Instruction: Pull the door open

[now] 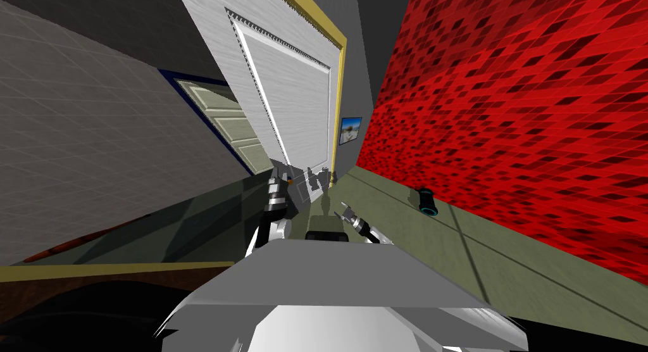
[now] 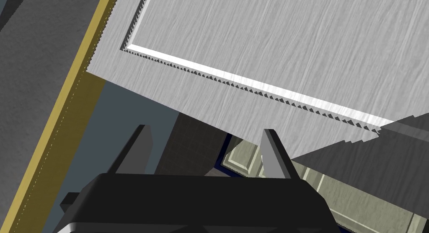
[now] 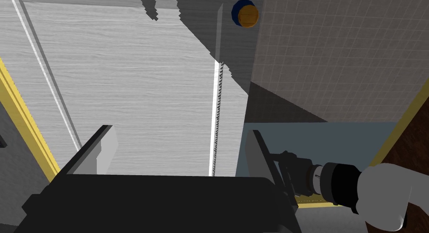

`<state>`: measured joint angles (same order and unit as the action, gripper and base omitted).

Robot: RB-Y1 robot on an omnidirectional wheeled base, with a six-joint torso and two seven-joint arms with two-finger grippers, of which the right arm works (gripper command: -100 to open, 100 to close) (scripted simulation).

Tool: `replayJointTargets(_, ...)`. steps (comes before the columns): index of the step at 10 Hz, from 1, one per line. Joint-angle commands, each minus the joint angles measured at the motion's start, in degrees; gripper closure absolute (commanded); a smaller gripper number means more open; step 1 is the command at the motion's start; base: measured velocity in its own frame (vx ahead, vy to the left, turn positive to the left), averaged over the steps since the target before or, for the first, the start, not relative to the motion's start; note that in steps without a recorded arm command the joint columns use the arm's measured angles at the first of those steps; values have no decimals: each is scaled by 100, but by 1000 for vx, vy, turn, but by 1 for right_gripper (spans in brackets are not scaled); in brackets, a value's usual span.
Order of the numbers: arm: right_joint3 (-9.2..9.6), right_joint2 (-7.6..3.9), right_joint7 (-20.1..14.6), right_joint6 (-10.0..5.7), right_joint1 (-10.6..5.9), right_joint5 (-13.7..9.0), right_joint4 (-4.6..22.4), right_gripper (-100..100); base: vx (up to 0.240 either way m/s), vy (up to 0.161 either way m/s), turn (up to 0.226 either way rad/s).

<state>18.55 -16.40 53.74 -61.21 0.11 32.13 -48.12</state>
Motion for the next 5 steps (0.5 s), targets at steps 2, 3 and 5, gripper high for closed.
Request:
replayJointTargets(2,66,-34,8,-130,-172,69,255,-100,-28,-95,-146)
replayJointTargets(3,78,-43,17,-172,-223,83,336,-100,14,119,-92)
replayJointTargets(5,81,-46,22,-191,-244,87,371,-100,-4,68,143)
